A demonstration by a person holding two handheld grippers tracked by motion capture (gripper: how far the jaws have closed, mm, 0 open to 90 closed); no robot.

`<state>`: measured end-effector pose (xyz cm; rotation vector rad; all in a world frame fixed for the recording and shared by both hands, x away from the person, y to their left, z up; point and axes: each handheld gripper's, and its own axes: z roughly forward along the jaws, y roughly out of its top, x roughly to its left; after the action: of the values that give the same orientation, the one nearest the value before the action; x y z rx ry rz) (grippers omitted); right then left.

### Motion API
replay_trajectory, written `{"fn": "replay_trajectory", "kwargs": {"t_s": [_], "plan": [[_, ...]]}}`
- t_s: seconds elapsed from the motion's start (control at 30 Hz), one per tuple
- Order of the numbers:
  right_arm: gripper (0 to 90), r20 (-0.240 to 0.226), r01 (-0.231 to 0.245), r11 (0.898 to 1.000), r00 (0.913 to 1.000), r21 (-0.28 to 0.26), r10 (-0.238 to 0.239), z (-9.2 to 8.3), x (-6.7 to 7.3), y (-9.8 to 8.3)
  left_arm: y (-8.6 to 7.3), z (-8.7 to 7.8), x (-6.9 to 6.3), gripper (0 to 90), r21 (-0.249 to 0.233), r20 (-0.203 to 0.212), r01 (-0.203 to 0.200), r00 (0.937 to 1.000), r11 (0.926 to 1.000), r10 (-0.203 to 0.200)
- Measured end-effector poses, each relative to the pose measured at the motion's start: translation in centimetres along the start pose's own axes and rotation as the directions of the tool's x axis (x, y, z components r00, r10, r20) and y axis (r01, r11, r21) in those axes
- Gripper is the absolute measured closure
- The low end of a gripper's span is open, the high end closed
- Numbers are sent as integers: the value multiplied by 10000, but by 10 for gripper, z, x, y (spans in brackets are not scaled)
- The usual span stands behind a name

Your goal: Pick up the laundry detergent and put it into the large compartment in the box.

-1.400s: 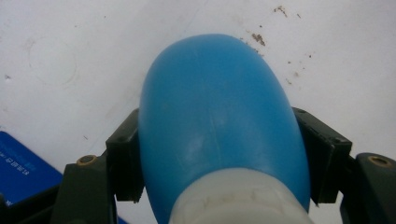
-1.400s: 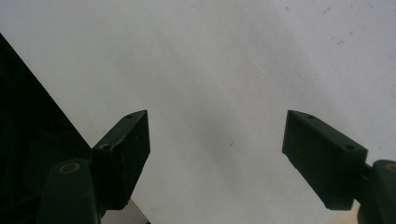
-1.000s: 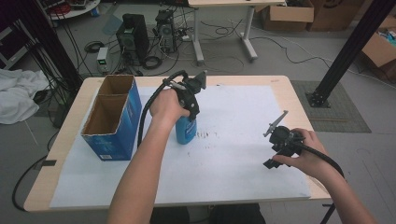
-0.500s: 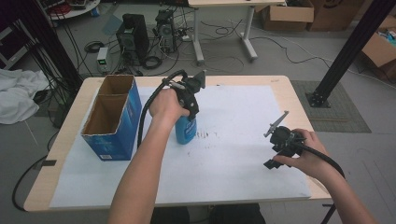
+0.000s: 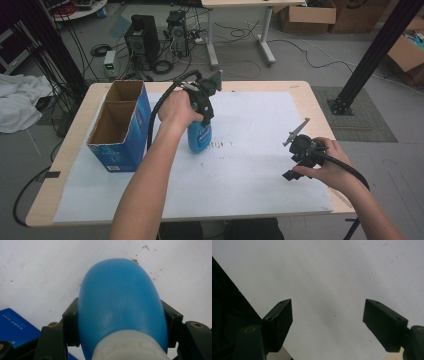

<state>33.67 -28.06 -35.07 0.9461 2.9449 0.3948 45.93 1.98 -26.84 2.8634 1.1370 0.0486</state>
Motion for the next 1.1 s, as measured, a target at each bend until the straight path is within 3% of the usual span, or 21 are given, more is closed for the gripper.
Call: {"fn": "replay_trajectory", "kwargs": {"t_s": [0.2, 0.43, 0.67, 0.9, 1.0, 1.07, 1.1], "plan": [[237, 1, 44, 10000, 10000, -16, -44, -1, 0, 2, -2, -24, -4, 364, -51, 105, -388, 9992, 9992, 388], [238, 9, 39, 10000, 10000, 14, -39, -2, 2, 4, -9, -54, -4, 365, -132, -107, -301, 9995, 9995, 299], [238, 21, 77, 10000, 10000, -51, -77, -3, 3, 6, -24, -91, 5, 365, -191, -19, 373, 9993, 9991, -373], [239, 1, 203, 9998, 9998, 33, -203, -3, 6, 9, -40, -112, 12, 365, -305, -183, 1053, 9942, 9940, -1059], [238, 20, 226, 9997, 9997, 64, -226, -5, 7, 11, -55, -127, 24, 366, -383, -154, 1944, 9807, 9802, -1951], [238, 49, 252, 9997, 9997, 50, -253, -7, 8, 12, -61, -134, 29, 366, -385, -223, 2270, 9734, 9731, -2280], [239, 73, 265, 9996, 9996, 35, -266, -8, 8, 12, -61, -134, 29, 366, -385, -223, 2270, 9734, 9731, -2280]]}}
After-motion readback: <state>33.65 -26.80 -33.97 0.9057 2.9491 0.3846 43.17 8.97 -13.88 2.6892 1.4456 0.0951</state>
